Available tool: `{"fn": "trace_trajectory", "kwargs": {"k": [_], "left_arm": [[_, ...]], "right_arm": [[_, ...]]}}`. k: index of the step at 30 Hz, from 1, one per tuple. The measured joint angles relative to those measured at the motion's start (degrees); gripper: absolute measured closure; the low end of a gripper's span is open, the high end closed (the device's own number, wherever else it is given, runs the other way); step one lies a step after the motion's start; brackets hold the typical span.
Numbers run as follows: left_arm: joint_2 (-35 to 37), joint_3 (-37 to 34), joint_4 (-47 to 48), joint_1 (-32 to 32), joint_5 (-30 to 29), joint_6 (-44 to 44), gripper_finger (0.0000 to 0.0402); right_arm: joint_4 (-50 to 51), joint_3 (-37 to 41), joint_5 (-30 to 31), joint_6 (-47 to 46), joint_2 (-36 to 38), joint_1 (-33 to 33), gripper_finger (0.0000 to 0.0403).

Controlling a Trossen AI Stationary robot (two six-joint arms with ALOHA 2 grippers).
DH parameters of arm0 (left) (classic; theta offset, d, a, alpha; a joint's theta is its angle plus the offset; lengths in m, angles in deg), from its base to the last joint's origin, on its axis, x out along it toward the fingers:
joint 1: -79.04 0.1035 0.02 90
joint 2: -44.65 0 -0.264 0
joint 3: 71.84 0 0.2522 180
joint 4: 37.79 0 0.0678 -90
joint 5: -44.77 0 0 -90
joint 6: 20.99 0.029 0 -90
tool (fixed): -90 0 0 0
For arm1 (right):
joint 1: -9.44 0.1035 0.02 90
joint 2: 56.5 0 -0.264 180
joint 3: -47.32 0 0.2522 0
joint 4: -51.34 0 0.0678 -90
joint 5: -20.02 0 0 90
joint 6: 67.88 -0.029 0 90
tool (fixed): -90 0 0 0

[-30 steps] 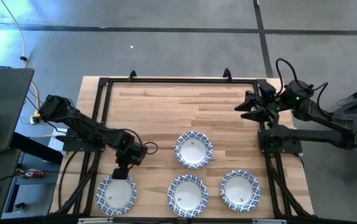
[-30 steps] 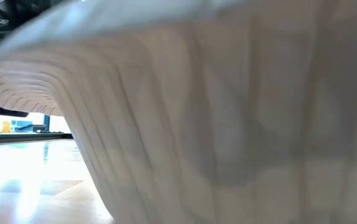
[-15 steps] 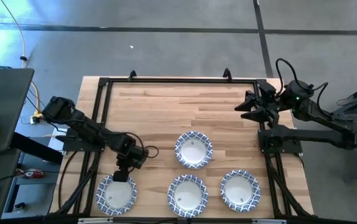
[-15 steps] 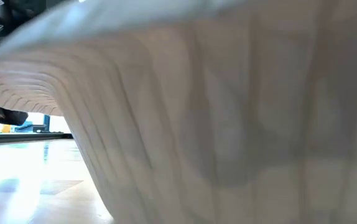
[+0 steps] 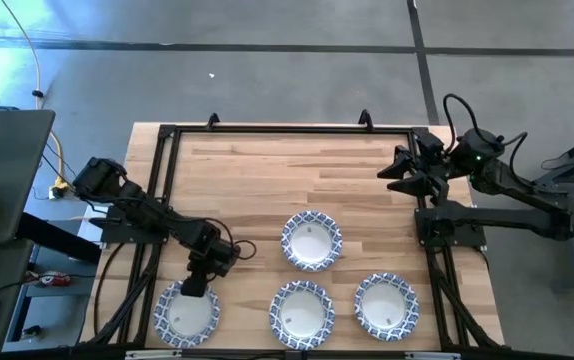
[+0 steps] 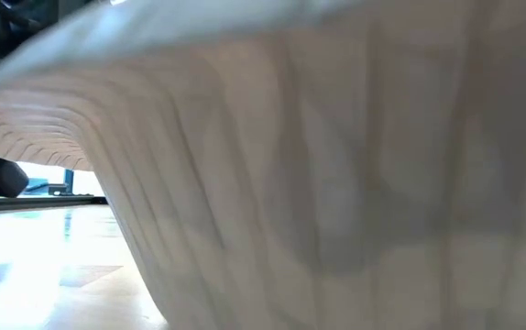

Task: Nest bowls inside each other
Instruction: Stack the white patterned bowl on top of the other white patterned bowls

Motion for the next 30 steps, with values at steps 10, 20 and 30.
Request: {"fn": "trace_trajectory", "kwargs": {"k": [10,20,30], "left_arm": [[0.0,0.0,0.1,0.0,0.5,0.0,0.038],[0.1,0.0,0.3,2.7,5.8,0.5,0.0374],[1.5,5.9,5.0,8.7,7.7,5.9,0.0377]], "right_arm": [[0.2,0.0,0.0,0.0,0.0,0.0,0.0197],[0.5,0.0,0.7,0.0,0.0,0.0,0.0197],[1.9,0.0,1.2,0.2,0.0,0.0,0.0197]]}}
